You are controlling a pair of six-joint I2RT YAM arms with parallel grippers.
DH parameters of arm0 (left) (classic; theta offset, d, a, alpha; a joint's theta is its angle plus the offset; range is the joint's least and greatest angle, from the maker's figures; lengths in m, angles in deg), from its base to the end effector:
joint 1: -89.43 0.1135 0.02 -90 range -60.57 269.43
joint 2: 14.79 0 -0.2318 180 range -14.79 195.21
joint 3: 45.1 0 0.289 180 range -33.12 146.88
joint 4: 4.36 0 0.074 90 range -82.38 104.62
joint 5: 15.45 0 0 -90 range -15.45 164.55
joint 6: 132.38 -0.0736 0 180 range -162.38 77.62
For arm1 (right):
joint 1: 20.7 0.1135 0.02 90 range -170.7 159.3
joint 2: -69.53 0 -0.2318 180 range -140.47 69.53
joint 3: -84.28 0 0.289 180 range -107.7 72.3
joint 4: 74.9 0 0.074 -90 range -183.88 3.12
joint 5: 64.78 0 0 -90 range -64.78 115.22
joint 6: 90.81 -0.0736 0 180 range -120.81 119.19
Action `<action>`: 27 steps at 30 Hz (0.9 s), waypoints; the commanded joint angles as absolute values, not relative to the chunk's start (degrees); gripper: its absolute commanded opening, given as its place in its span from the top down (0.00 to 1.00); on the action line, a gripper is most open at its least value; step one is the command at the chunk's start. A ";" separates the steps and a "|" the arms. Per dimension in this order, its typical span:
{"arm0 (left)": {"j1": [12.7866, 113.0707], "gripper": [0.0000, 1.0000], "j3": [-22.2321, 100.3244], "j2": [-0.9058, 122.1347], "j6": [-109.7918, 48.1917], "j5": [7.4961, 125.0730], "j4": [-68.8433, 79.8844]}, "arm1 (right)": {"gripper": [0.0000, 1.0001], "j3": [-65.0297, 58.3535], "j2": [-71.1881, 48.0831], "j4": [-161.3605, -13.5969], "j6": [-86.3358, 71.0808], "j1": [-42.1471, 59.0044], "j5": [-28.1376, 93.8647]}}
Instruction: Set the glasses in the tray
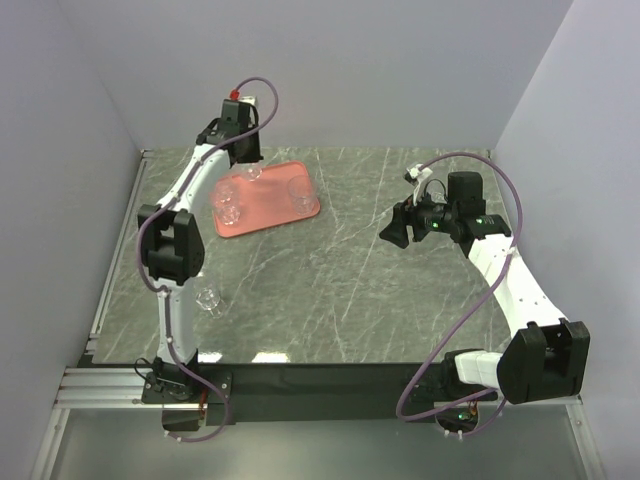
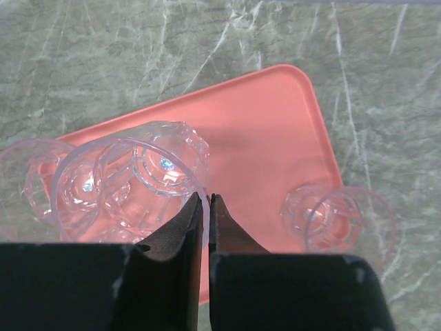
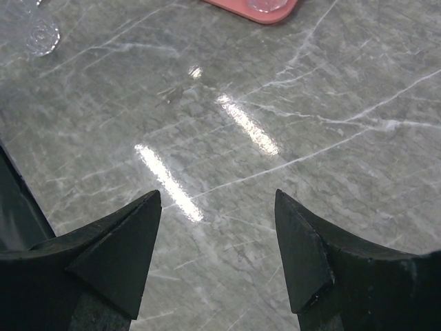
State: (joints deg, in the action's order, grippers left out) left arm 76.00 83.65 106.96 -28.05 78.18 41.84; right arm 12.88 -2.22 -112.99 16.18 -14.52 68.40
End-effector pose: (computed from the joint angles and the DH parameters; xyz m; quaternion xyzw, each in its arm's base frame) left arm 0.5293 -0.1216 0.2526 -0.0207 0.9027 -0.0751 0.4231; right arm 0.3290 0.0863 0.2525 -0.3249 0.7881 0.2918 0.4338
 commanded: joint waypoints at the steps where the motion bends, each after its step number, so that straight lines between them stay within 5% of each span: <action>1: 75.28 0.99 89.57 109.74 -30.95 81.13 42.60 | 0.27 13.58 -1.40 -111.14 15.97 -14.90 69.87; 20: 74.93 0.88 94.05 117.92 -31.66 83.51 43.48 | 0.27 14.02 -1.58 -110.88 16.06 -14.90 70.22; 27: 74.93 0.67 95.28 118.89 -31.39 83.95 43.75 | 0.27 14.02 -1.49 -110.79 16.06 -14.90 70.05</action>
State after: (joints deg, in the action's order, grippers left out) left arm 75.04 91.78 119.07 -30.96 82.53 44.81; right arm 13.82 -2.22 -112.97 16.16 -14.55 69.28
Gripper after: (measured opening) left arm 0.314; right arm 0.734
